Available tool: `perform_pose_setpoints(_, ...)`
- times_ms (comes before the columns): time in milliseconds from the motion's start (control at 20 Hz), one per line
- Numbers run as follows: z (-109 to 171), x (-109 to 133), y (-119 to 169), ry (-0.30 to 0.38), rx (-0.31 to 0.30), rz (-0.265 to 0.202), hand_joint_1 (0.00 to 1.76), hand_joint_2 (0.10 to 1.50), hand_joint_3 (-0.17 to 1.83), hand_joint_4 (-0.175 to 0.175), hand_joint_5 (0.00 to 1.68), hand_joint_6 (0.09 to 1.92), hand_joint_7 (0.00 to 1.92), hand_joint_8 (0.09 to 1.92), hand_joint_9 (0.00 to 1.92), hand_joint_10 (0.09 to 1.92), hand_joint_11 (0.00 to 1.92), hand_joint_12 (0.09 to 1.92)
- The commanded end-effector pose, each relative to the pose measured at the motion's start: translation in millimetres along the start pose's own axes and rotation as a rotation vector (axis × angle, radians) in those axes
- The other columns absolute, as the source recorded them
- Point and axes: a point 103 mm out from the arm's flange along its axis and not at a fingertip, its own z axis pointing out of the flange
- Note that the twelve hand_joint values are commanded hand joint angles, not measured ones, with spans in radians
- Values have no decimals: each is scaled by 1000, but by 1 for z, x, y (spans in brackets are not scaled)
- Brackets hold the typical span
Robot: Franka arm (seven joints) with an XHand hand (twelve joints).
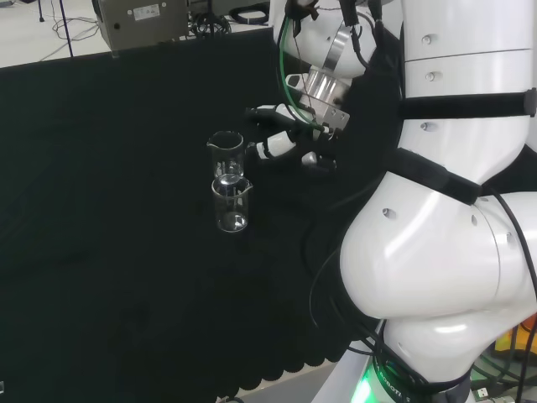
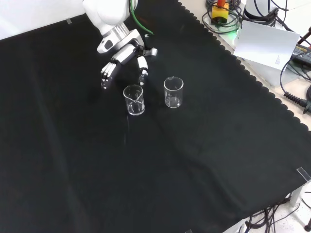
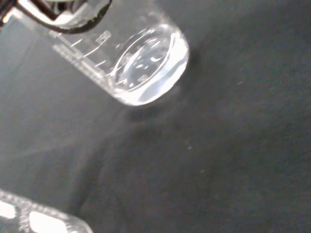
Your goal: Pick up the beaker on the right.
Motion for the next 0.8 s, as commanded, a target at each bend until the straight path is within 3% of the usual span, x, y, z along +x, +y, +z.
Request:
perform_pose_setpoints(50, 11, 5, 7, 71, 30, -66, 835, 559, 583, -6, 260, 87, 104, 513, 235, 609, 0, 1256)
perform_pose_setpoints(450, 18, 13, 9, 72, 13, -118, 838, 546, 592, -2, 292, 87, 104, 520, 239, 606, 0, 1243)
perform_pose_setpoints(800, 27, 19, 14, 83, -4, -132, 843, 538, 601, -5, 363, 87, 217, 574, 295, 616, 0, 1256)
